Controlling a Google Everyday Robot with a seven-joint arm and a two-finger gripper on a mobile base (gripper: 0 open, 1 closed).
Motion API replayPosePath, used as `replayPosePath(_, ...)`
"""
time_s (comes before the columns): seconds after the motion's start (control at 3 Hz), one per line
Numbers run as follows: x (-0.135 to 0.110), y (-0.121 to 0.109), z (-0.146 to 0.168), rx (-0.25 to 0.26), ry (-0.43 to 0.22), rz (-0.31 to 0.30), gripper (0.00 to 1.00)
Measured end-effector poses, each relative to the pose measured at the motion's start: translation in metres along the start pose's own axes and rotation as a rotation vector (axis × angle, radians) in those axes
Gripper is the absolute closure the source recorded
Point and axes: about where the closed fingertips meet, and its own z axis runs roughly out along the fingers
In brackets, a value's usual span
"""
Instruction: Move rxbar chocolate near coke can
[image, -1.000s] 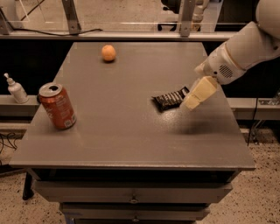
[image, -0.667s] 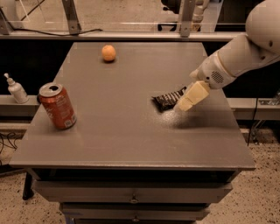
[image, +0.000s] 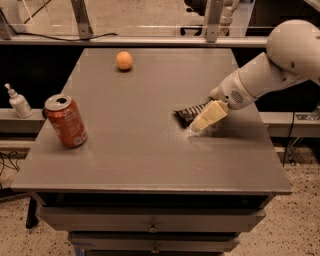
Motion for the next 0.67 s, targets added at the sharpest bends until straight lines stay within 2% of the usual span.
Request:
replayPosePath(0.33,0.001,-0.006,-0.003,0.013,-0.012,0.011,0.41)
replayPosePath(0.67,0.002,-0.01,-0.02,0.045,-0.03,0.014,0.65)
